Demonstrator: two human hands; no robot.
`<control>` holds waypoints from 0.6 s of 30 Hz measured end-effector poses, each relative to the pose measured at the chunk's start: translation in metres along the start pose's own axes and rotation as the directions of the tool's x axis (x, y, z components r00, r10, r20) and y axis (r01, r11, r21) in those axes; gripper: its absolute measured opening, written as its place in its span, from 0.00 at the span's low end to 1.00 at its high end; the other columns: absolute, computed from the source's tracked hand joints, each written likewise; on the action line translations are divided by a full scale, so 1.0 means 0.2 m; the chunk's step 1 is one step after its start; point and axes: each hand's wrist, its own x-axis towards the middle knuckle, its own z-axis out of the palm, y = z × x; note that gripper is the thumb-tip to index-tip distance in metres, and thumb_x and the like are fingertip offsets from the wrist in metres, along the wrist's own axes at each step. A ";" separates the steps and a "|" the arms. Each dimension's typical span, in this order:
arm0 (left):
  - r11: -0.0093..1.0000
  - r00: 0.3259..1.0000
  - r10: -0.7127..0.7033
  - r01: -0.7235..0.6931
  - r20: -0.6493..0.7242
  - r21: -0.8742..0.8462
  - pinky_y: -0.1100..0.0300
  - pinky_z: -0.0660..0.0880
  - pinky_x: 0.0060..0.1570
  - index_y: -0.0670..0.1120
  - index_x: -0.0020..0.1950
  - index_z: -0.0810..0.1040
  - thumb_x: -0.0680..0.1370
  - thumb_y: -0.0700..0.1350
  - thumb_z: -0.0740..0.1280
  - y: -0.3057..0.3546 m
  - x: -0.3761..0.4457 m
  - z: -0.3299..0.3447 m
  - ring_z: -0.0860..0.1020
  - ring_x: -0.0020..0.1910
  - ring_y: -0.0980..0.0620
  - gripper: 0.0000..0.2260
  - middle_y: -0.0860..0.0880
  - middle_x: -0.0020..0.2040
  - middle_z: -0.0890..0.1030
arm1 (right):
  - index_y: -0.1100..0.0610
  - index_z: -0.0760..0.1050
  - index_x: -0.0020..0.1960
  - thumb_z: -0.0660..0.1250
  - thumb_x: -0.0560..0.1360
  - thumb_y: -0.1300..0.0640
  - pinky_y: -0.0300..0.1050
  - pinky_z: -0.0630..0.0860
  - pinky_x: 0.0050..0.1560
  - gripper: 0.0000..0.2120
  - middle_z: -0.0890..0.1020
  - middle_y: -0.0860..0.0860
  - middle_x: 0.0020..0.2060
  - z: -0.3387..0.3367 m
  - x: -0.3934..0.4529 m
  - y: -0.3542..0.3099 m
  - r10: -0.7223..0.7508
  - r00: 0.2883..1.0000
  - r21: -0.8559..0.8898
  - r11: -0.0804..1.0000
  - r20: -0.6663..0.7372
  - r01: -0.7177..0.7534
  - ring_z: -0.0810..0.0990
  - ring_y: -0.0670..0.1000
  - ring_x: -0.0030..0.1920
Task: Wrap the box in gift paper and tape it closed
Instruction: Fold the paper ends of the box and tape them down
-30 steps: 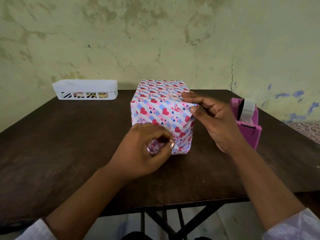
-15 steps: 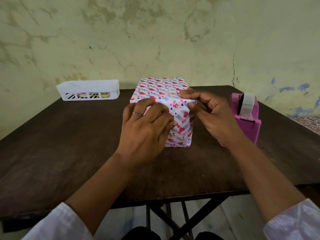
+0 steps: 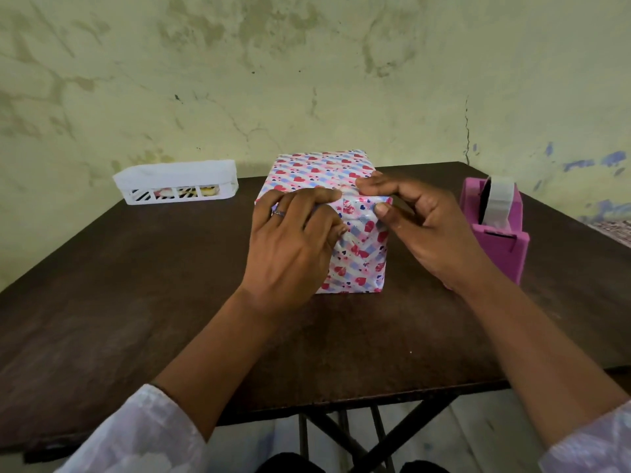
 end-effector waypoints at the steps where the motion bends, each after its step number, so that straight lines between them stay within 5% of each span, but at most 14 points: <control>1: 1.000 1.000 -0.003 0.003 -0.006 -0.001 0.51 0.62 0.59 0.42 0.43 0.79 0.77 0.44 0.62 0.00 0.00 0.01 0.81 0.50 0.44 0.09 0.44 0.53 0.82 | 0.54 0.75 0.60 0.70 0.73 0.59 0.33 0.69 0.63 0.16 0.77 0.46 0.61 0.01 -0.01 0.00 0.025 0.999 -0.002 1.000 0.021 -0.025 0.72 0.38 0.63; 4: 1.000 1.000 -0.023 0.023 -0.016 -0.005 0.51 0.61 0.58 0.42 0.44 0.79 0.76 0.43 0.62 0.00 0.00 0.01 0.81 0.48 0.44 0.08 0.45 0.51 0.82 | 0.55 0.69 0.64 0.78 0.62 0.50 0.37 0.65 0.66 0.34 0.71 0.45 0.64 0.06 -0.04 0.01 0.007 0.998 -0.225 0.974 0.056 0.006 0.69 0.44 0.66; 6: 0.999 0.999 -0.039 0.039 -0.002 0.000 0.51 0.61 0.57 0.42 0.44 0.79 0.76 0.43 0.62 0.01 0.00 0.01 0.80 0.48 0.44 0.08 0.45 0.50 0.82 | 0.58 0.67 0.64 0.80 0.60 0.50 0.35 0.63 0.65 0.38 0.71 0.52 0.64 0.12 -0.04 0.04 -0.089 0.996 -0.373 0.924 0.022 0.091 0.69 0.50 0.66; 9: 0.994 0.997 -0.073 0.074 0.011 -0.074 0.52 0.61 0.58 0.44 0.48 0.78 0.75 0.45 0.65 0.01 0.00 0.00 0.80 0.48 0.47 0.06 0.47 0.49 0.82 | 0.59 0.69 0.62 0.78 0.63 0.50 0.31 0.62 0.62 0.33 0.74 0.54 0.62 0.14 -0.03 0.04 -0.117 0.991 -0.381 0.921 -0.066 0.083 0.71 0.52 0.64; 12: 0.975 0.989 -0.113 0.128 0.091 -0.183 0.56 0.61 0.62 0.45 0.57 0.73 0.73 0.53 0.66 -0.03 0.03 -0.04 0.77 0.52 0.51 0.17 0.47 0.51 0.81 | 0.59 0.71 0.60 0.76 0.65 0.51 0.38 0.69 0.61 0.28 0.76 0.52 0.59 0.14 -0.02 0.02 -0.115 0.984 -0.309 0.949 -0.137 0.067 0.72 0.50 0.62; 15: 0.994 0.970 -0.049 0.072 0.237 -0.088 0.52 0.58 0.66 0.45 0.67 0.70 0.71 0.63 0.65 -0.11 0.05 -0.07 0.74 0.62 0.45 0.31 0.45 0.63 0.77 | 0.60 0.73 0.59 0.76 0.66 0.52 0.42 0.72 0.61 0.25 0.77 0.52 0.58 0.15 -0.02 0.02 -0.128 0.977 -0.306 0.949 -0.170 0.072 0.74 0.49 0.61; 18: 0.999 0.944 0.004 0.014 0.330 -0.052 0.51 0.56 0.68 0.45 0.69 0.71 0.71 0.65 0.59 -0.16 0.06 -0.07 0.72 0.66 0.45 0.33 0.45 0.66 0.75 | 0.61 0.73 0.57 0.76 0.66 0.52 0.43 0.74 0.59 0.24 0.79 0.53 0.56 0.16 -0.01 0.04 -0.167 0.965 -0.308 0.946 -0.200 0.099 0.76 0.51 0.59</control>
